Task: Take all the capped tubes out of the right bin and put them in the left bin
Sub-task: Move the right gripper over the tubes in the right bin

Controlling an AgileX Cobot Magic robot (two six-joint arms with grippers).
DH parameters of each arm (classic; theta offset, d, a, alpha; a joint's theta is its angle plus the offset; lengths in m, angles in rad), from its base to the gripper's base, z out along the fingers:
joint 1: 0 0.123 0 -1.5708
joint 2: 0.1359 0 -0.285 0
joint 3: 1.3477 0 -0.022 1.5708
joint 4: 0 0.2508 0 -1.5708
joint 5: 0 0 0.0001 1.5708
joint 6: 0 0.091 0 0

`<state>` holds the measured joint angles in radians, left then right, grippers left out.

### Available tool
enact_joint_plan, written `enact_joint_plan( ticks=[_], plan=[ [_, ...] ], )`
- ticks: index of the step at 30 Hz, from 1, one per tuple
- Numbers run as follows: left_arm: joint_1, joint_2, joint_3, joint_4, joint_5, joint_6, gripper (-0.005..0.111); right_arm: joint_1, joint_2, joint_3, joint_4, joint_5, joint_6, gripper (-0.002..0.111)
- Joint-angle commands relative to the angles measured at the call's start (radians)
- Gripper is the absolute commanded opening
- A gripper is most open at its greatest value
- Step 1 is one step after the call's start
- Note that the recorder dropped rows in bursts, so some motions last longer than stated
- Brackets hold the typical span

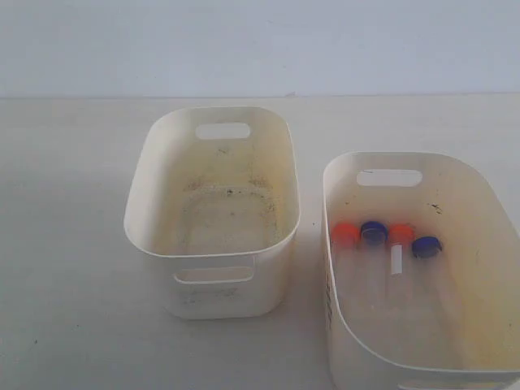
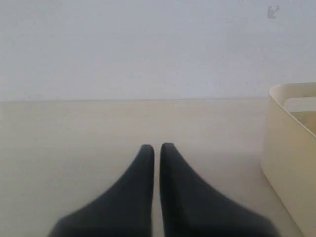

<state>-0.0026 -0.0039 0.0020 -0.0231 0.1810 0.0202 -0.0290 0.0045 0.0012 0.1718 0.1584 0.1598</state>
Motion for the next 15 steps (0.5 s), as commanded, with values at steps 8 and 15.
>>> enact_joint_plan(
  ticks=[8,15],
  plan=[
    [-0.007,0.004,-0.002,-0.003,-0.007,-0.004,0.004,0.0,-0.005,-0.104,0.047,-0.565,-0.116,0.0],
    [-0.007,0.004,-0.002,-0.003,-0.007,-0.004,0.004,0.0,0.206,-0.481,-0.002,0.335,-0.373,0.0]
  ],
)
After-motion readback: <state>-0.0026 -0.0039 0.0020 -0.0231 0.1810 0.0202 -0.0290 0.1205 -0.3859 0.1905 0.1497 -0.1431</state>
